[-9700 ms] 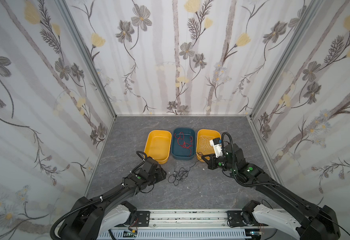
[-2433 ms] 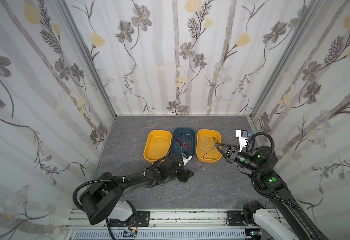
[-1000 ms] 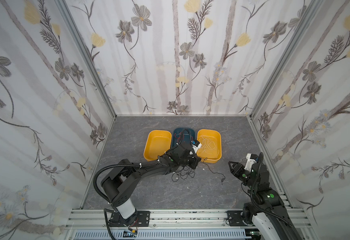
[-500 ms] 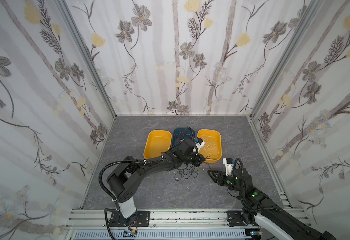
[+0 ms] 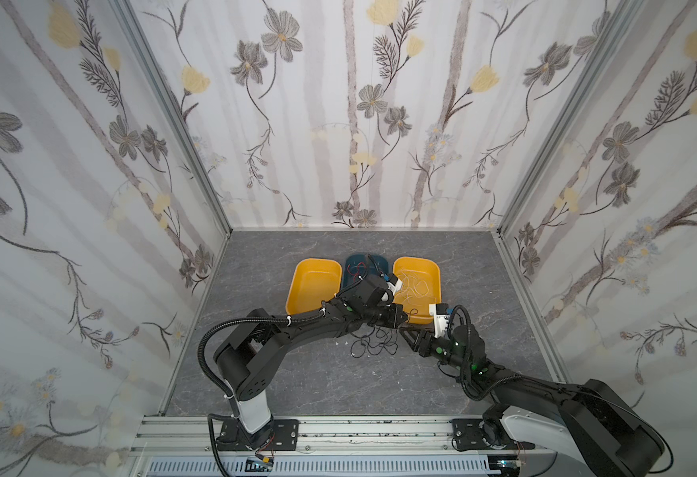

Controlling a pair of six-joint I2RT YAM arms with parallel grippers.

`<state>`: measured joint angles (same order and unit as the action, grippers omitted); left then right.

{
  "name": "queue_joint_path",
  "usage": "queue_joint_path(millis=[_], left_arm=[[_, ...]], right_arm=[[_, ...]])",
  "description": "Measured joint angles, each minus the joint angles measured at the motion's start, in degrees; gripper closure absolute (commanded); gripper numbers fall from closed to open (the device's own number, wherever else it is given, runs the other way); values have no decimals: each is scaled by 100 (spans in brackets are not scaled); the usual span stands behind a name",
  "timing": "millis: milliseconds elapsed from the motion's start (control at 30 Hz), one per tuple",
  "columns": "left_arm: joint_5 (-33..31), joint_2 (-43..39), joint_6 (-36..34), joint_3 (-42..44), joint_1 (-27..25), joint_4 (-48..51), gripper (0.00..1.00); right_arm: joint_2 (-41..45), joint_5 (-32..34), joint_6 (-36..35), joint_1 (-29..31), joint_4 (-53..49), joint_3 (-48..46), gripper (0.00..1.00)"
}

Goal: Untangle the cables

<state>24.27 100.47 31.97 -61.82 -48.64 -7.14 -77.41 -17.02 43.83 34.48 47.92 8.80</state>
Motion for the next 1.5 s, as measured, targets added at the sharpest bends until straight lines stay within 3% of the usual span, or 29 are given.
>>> queue_joint_path(millis=[300, 433, 600, 767, 1067, 1300, 1400, 1500], left_arm=[[33, -166, 173, 160, 39, -87, 95], [33, -190, 243, 162, 48, -127, 93], [35, -238, 251, 162, 59, -127, 79], [57, -361, 251, 236, 109, -120, 64], [120, -1062, 229, 649, 223, 44, 42], [-216, -1971, 208, 1349, 466, 293, 43], [-317, -2041, 254, 1650, 501, 313, 48], [-310, -1971, 299, 1912, 505, 341, 48]], right_arm=[[-1969, -448, 396, 7, 1692, 111, 59], [-2411, -608, 656, 7, 2271, 116, 74], [-2433, -675, 774, 7, 2470, 184, 92], [-2361, -671, 798, 0, 2483, 170, 100], [-2190, -540, 800, -33, 2483, 35, 100], [-2017, -413, 800, -37, 2487, -90, 100], [-2017, -411, 800, -37, 2514, -118, 100], [-2022, -413, 800, -35, 2557, -153, 100]])
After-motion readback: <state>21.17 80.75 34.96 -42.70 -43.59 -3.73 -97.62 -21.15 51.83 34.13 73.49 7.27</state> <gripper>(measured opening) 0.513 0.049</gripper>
